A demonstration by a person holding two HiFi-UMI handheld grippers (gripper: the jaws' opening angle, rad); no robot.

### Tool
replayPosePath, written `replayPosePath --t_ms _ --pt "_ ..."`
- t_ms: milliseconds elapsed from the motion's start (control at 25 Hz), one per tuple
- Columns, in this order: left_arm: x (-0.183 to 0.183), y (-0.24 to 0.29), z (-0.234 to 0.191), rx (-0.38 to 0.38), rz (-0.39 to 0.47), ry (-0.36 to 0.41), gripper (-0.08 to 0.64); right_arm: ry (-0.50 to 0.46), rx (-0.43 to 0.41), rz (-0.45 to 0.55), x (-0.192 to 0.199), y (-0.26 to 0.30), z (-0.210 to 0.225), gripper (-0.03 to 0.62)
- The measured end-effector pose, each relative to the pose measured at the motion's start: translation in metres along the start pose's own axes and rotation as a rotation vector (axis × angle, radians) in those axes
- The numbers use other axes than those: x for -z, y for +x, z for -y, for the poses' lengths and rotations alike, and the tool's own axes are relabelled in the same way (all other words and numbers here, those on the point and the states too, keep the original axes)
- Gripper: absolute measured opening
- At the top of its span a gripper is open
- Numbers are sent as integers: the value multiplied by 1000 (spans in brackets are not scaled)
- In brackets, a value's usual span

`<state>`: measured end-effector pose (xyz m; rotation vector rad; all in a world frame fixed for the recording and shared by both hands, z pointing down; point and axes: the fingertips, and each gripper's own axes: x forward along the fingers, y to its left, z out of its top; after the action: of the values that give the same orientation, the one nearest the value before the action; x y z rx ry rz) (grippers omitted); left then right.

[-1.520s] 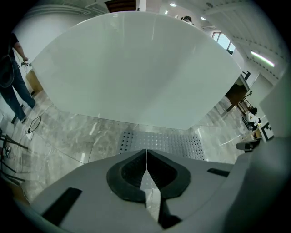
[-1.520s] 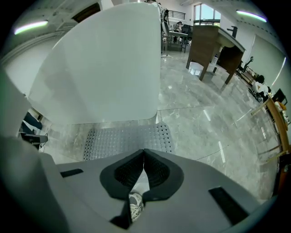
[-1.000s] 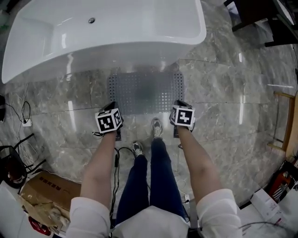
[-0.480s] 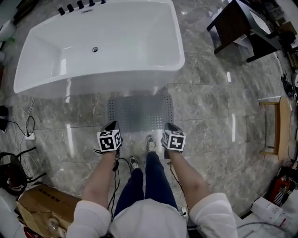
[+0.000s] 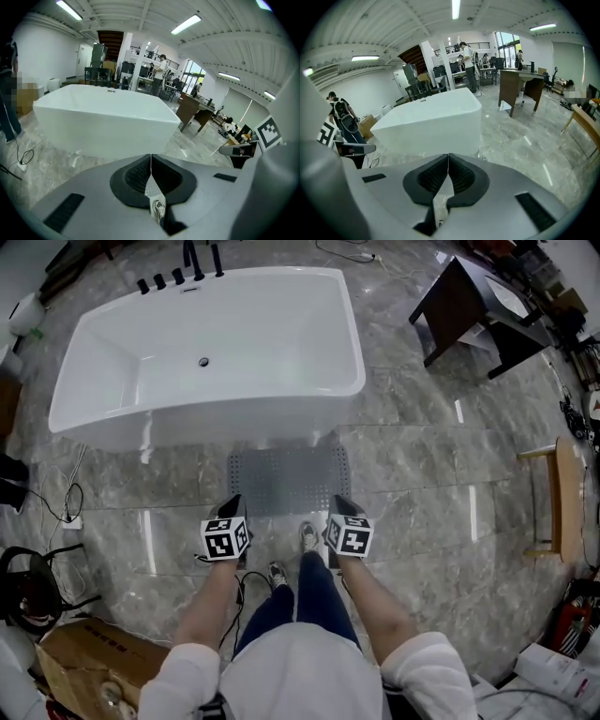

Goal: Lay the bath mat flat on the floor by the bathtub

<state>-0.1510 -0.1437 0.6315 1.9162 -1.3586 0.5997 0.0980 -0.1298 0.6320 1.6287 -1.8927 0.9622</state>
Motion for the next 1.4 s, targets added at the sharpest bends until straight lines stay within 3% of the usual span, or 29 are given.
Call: replayPosePath --t_ms 240,680,1040,1400 --pt "-12 -35 13 27 66 5 35 -8 -12 79 -19 -38 -8 31" --pt "-22 -87 39 90 145 99 35 -36 -39 154 -30 -98 -23 31" --pt "-45 -155 64 177 285 127 35 -40 -56 261 -43 -161 -38 31" --pt "-68 -211 65 182 428 110 35 -79 -83 376 -65 -208 -72 31"
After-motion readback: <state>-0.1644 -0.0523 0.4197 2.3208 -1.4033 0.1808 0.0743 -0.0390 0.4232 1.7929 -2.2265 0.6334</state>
